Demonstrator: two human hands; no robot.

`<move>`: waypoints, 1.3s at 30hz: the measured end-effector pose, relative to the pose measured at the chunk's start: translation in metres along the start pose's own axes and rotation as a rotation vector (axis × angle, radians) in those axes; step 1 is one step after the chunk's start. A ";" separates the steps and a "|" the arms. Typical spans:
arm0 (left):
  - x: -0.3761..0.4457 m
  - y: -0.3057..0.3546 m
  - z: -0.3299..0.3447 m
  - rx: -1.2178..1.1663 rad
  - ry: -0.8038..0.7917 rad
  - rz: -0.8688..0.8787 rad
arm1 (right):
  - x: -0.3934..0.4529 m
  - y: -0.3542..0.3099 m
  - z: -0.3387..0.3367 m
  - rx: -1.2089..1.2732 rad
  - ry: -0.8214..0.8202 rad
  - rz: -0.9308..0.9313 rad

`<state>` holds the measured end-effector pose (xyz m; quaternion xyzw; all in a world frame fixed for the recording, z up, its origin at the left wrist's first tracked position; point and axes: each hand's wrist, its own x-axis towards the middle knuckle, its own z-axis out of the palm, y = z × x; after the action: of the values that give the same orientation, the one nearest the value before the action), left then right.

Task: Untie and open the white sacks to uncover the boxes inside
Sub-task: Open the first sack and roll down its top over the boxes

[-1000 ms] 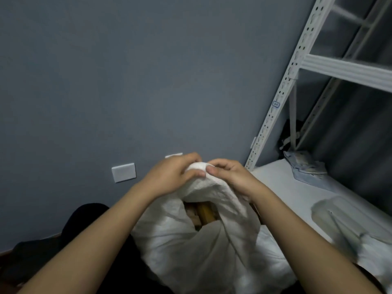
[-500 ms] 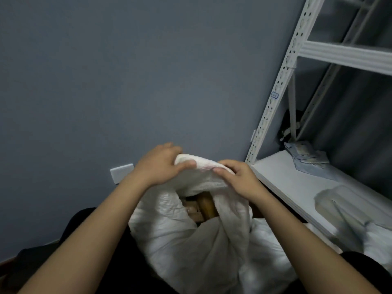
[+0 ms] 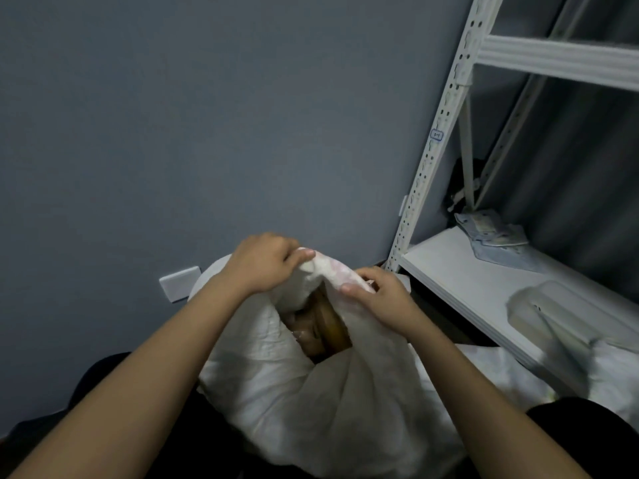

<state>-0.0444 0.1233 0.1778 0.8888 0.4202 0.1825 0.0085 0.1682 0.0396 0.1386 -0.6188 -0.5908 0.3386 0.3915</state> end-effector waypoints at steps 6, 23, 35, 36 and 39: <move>0.009 0.021 0.011 -0.041 -0.071 0.131 | -0.001 0.011 0.000 0.131 -0.112 0.006; 0.051 0.045 0.032 0.038 -0.040 0.306 | 0.000 0.023 -0.038 0.435 -0.048 0.193; 0.082 0.050 0.030 -0.104 -0.088 0.074 | -0.007 0.029 -0.056 0.180 0.335 0.097; 0.082 0.056 0.030 -0.127 -0.122 0.134 | -0.007 0.026 -0.056 0.320 0.286 0.132; 0.080 0.082 0.035 -0.141 -0.217 0.338 | -0.011 0.014 -0.061 0.739 0.101 0.266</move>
<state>0.0745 0.1348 0.1844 0.9583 0.2480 0.1136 0.0851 0.2277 0.0238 0.1544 -0.5234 -0.3236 0.5454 0.5691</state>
